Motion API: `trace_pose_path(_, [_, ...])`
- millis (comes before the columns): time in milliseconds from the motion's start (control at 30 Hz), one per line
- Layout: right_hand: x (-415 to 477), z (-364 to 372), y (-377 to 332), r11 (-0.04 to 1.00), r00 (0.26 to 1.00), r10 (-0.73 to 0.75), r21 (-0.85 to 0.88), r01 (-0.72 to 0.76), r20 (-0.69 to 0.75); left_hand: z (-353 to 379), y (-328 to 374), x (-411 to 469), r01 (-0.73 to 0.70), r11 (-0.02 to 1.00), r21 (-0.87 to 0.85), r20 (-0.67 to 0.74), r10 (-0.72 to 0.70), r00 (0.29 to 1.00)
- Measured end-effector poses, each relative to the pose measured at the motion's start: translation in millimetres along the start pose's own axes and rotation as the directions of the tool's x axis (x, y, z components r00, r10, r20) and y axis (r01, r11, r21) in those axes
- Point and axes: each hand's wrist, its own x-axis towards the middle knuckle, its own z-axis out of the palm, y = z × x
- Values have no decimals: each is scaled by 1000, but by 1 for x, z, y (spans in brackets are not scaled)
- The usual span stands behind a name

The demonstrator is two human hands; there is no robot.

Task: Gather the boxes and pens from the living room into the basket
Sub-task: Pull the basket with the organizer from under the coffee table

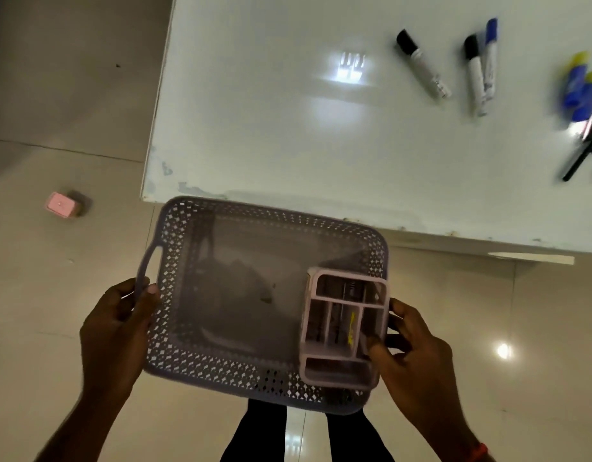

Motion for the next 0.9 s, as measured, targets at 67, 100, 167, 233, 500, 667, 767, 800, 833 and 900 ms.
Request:
trace_pose_path(67, [5, -14, -16, 999, 999, -26, -23, 25, -37, 0, 18, 1, -23, 1000, -21, -6, 23, 1000])
trace_pose_path(100, [9, -22, -23, 999, 997, -42, -36, 40, -59, 1, 26, 2, -38, 998, -41, -5, 38, 999])
trace_pose_path(167, [17, -34, -32, 997, 994, -66, -55, 61, -89, 5, 41, 4, -71, 994, -85, 2, 72, 997])
trace_pose_path(233, [28, -43, -44, 993, 987, -102, -66, 95, -123, 10, 58, 8, -107, 986, -127, 13, 109, 994])
trace_pose_path(500, [112, -47, -84, 975, 936, -222, -65, 212, -273, 51, 128, 63, -219, 956, -193, 43, 231, 972])
trace_pose_path(667, [170, -42, -101, 978, 910, -178, 37, 206, -374, 82, 163, 101, -198, 961, -191, 181, 233, 956])
trace_pose_path(767, [191, -37, -105, 967, 898, -182, 91, 237, -402, 95, 174, 118, -199, 952, -234, 265, 260, 929])
trace_pose_path(800, [194, -36, -105, 966, 893, -199, 70, 247, -403, 97, 176, 121, -183, 942, -280, 293, 266, 918])
trace_pose_path(833, [195, -35, -104, 966, 890, -216, 45, 255, -401, 98, 178, 123, -159, 929, -334, 317, 269, 909])
trace_pose_path(900, [193, -33, -102, 967, 895, -234, 3, 254, -380, 98, 179, 124, -113, 913, -393, 338, 257, 905])
